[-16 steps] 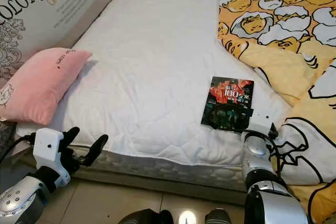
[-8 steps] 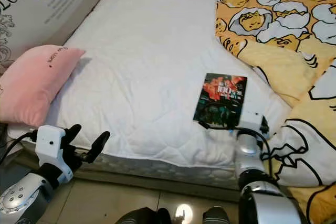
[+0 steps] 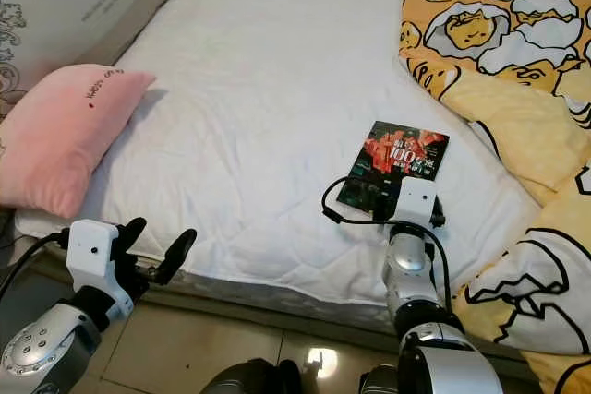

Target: Clean up the room

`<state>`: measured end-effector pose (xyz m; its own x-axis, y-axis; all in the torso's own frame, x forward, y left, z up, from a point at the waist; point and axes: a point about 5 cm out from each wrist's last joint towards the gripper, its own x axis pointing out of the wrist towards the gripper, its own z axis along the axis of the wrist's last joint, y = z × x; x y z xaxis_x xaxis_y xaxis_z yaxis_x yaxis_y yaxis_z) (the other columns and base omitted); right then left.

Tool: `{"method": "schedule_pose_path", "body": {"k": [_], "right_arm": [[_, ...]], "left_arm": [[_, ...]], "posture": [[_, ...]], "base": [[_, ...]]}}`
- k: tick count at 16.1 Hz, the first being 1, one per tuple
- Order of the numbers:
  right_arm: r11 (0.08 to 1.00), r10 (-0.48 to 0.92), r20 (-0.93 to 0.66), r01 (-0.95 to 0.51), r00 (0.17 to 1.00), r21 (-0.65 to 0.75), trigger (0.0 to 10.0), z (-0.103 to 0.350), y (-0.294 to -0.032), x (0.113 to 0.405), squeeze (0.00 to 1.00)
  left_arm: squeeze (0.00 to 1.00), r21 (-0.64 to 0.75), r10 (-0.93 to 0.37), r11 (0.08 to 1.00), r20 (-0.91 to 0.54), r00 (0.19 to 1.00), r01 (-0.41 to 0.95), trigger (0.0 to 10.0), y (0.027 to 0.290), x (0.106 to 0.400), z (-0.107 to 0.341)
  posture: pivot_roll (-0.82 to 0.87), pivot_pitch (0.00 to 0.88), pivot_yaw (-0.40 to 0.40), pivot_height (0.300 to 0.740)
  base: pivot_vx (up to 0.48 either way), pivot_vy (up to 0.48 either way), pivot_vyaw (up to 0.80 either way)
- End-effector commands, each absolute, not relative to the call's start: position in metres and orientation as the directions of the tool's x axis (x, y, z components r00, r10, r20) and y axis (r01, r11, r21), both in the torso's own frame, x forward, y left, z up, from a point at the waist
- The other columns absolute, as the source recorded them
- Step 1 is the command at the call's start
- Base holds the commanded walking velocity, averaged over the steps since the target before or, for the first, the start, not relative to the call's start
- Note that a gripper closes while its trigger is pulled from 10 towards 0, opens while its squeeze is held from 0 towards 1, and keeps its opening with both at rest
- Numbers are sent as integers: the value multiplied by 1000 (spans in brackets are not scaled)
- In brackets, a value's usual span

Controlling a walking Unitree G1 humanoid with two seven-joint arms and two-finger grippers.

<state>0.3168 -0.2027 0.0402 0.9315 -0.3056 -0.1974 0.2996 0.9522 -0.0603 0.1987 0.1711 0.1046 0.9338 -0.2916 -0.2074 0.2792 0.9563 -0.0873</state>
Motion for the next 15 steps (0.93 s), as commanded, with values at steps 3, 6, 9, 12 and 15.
{"method": "schedule_pose_path", "body": {"k": [3, 6, 9, 12, 15], "right_arm": [[933, -259, -402, 335, 878, 132, 10000, 19, -192, 312, 24], [918, -201, -483, 336, 852, 212, 0, 10, -186, 309, 31], [901, -160, -509, 335, 846, 274, 0, 10, -184, 311, 43], [877, -129, -524, 343, 842, 335, 0, 9, -184, 311, 63], [864, -98, -528, 336, 844, 376, 0, 8, -183, 310, 71]], "left_arm": [[0, -68, -276, 961, -210, 938, 267, 10000, 173, 197, 105], [0, -64, -275, 962, -206, 939, 267, 10000, 174, 200, 106], [0, -62, -273, 962, -204, 940, 266, 10000, 174, 201, 106], [0, -62, -271, 963, -203, 941, 264, 10000, 173, 203, 105], [0, -67, -269, 963, -203, 941, 261, 10000, 171, 205, 103]], "posture": [[84, 122, 238, 740], [87, 117, 239, 740], [86, 117, 237, 740], [82, 115, 232, 740], [65, 100, 222, 740]], "base": [[0, 0, 0], [0, 0, 0], [0, 0, 0], [0, 0, 0], [0, 0, 0]]}}
